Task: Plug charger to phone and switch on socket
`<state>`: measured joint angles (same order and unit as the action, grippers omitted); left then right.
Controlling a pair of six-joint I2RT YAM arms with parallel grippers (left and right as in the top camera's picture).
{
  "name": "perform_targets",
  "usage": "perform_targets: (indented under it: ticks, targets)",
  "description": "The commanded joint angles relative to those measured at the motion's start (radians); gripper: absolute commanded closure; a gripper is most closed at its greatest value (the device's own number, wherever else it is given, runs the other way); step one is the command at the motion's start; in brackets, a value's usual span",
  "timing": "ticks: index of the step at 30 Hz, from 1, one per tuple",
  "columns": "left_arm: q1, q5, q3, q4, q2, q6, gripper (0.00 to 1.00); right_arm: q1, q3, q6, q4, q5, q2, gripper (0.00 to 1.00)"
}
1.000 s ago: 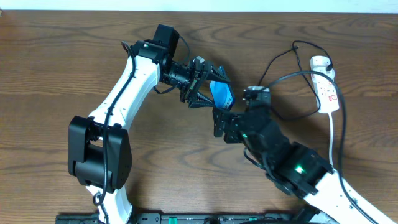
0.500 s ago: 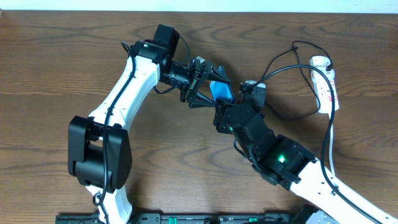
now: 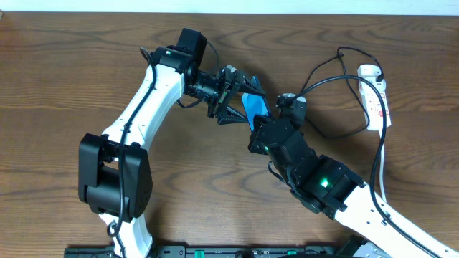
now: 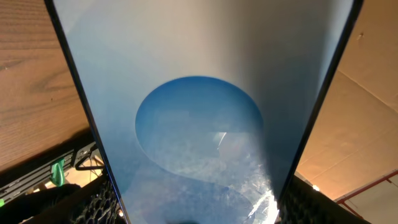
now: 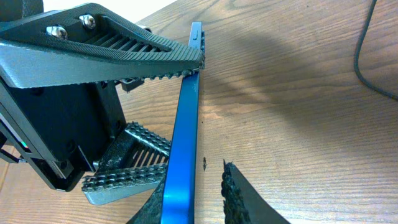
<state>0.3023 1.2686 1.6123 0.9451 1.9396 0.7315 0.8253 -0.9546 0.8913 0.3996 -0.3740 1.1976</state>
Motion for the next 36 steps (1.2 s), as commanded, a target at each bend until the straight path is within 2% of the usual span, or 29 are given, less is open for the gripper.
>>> perform_targets:
  ticks: [1, 9, 13, 14, 18, 21, 25, 32, 36]
  targets:
    - [-0.003, 0.029, 0.011, 0.003, -0.011, -0.013, 0.28, 0.007, -0.021, 0.003, 0.0, -0.009, 0.005, 0.83]
    - [-0.003, 0.029, 0.011, 0.003, -0.011, -0.013, 0.28, 0.007, -0.021, 0.003, 0.001, -0.009, 0.005, 0.98]
    - [-0.003, 0.029, 0.011, 0.003, -0.011, -0.013, 0.27, 0.007, -0.021, 0.003, 0.001, -0.009, 0.005, 0.99]
    - [-0.004, 0.029, 0.011, 0.003, -0.011, -0.013, 0.2, 0.007, -0.021, 0.002, 0.001, -0.009, 0.005, 0.99]
    - [-0.004, 0.029, 0.011, 0.003, -0.011, -0.013, 0.12, 0.006, -0.021, 0.002, 0.001, -0.009, 0.005, 0.99]
    - [-0.008, 0.029, 0.011, 0.002, -0.011, -0.013, 0.01, 0.006, -0.021, 0.002, 0.001, -0.009, 0.005, 0.99]
    - [-0.038, 0.029, 0.011, 0.003, -0.011, -0.023, 0.02, 0.006, -0.021, 0.002, 0.007, -0.008, 0.003, 0.99]
    - [-0.132, 0.029, 0.011, 0.01, -0.012, -0.15, 0.02, -0.013, -0.021, 0.002, 0.011, -0.011, -0.049, 0.99]
    - [-0.206, 0.01, 0.011, 0.183, -0.018, -0.354, 0.02, -0.021, -0.021, 0.003, 0.021, -0.009, -0.061, 0.99]
